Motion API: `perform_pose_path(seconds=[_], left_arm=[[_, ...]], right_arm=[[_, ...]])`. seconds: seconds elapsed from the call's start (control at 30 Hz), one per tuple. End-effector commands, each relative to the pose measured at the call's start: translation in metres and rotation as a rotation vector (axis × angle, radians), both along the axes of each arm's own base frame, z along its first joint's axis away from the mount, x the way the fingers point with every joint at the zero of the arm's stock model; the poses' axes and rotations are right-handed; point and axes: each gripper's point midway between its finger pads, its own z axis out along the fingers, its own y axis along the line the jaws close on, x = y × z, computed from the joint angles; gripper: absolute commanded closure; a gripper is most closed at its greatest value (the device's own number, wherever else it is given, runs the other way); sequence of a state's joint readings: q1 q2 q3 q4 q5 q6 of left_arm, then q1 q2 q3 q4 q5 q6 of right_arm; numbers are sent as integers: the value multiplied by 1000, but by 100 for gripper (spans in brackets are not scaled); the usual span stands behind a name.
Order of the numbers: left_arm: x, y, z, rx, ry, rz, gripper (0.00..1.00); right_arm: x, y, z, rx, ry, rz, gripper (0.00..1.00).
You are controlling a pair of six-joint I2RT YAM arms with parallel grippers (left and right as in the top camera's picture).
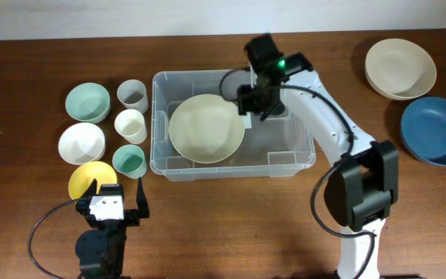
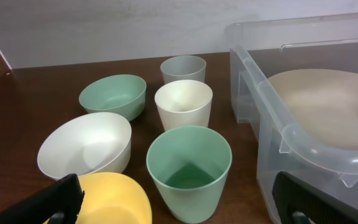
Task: Pack container
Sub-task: 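Move the right gripper to the dark blue bowl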
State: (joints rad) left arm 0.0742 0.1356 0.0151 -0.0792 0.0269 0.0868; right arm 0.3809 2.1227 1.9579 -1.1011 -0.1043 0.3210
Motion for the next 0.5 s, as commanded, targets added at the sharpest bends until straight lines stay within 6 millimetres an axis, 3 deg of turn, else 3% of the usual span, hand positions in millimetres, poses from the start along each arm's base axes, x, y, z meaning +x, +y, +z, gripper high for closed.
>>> perform_pose_path(seconds=[0.0, 0.03, 0.13, 0.2, 0.23, 0.37, 0.47], left_arm=[[0, -2, -3, 11, 6, -14, 1], [0, -2, -3, 11, 6, -14, 1], [0, -2, -3, 11, 6, -14, 1], [0, -2, -3, 11, 6, -14, 1], [0, -2, -3, 11, 6, -14, 1], [0, -2, -3, 11, 6, -14, 0], [0, -2, -3, 11, 6, -14, 1]], right_arm=[[20, -30, 101, -33, -232, -50, 1], [23, -43, 115, -50, -257, -86, 1], [26, -111, 152, -94, -298, -290, 1], [21, -158, 163, -98, -283, -425, 1], [15, -198, 165, -100, -253, -527, 1], [-11, -288, 152, -95, -146, -726, 1], [-42, -354, 134, -89, -62, -926, 1]])
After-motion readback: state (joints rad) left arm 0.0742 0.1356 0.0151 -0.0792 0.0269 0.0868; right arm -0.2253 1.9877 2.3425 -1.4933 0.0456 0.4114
